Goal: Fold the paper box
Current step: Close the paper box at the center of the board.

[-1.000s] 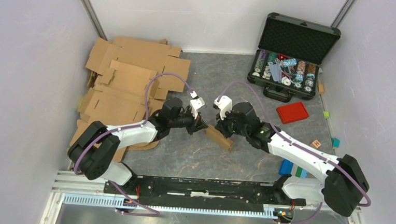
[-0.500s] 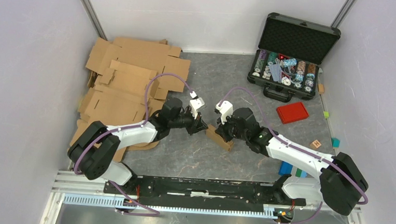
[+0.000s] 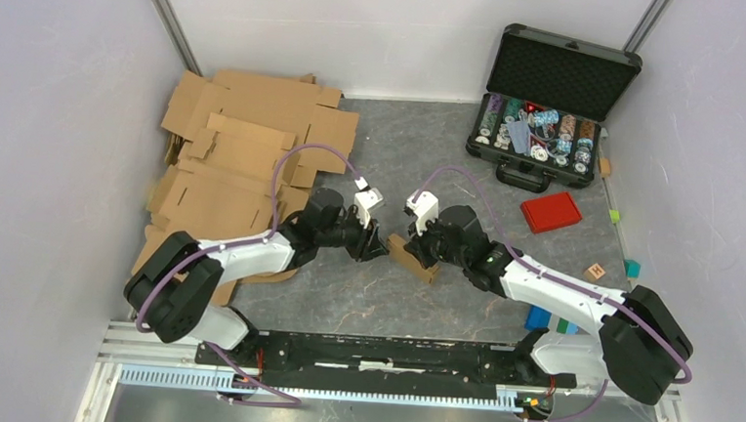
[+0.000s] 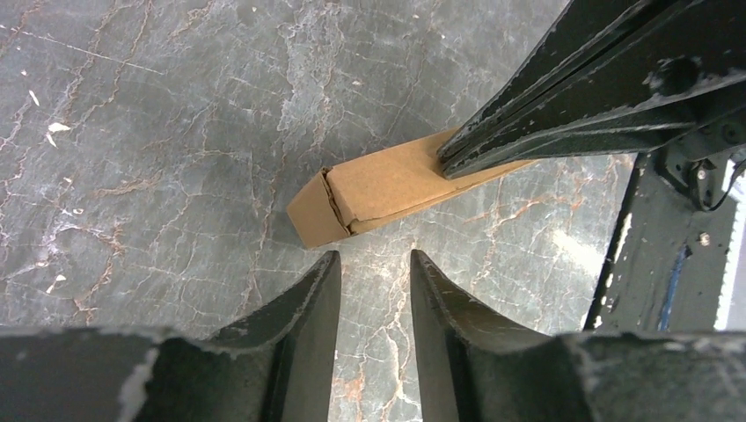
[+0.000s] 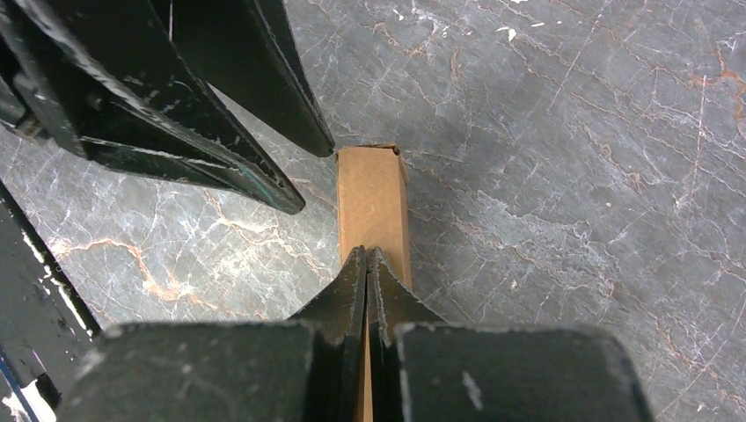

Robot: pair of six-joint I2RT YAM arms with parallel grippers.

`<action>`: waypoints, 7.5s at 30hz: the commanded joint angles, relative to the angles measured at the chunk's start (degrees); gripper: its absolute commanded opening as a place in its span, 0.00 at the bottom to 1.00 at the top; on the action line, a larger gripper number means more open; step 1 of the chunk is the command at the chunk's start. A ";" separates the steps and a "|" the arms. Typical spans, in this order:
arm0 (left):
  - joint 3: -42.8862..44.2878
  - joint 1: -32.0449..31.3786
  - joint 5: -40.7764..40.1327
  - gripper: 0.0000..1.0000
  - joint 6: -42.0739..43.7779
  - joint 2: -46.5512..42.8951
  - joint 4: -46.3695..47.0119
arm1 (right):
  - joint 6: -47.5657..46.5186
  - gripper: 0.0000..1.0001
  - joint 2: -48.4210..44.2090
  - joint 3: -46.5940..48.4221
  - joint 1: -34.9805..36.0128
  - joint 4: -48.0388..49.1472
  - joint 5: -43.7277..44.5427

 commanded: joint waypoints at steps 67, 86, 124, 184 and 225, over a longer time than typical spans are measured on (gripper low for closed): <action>-3.00 3.31 -6.70 0.37 -11.75 7.72 7.15 | -1.43 0.00 -1.02 9.60 -0.87 -9.99 0.56; -2.38 3.10 -6.10 0.36 -11.99 8.18 6.83 | 0.38 0.00 -16.31 -5.16 -1.32 -16.13 7.18; -1.68 2.97 -6.45 0.35 -11.17 7.94 4.79 | -3.24 0.00 -16.39 6.13 -1.34 -24.10 0.75; 5.90 2.60 -1.62 0.02 -13.57 1.92 -3.18 | -4.78 0.00 -11.98 1.39 -1.33 -20.39 1.15; -10.50 2.88 -26.21 0.02 -15.89 -18.57 -9.15 | 0.86 0.00 6.84 4.35 13.20 -8.93 -6.17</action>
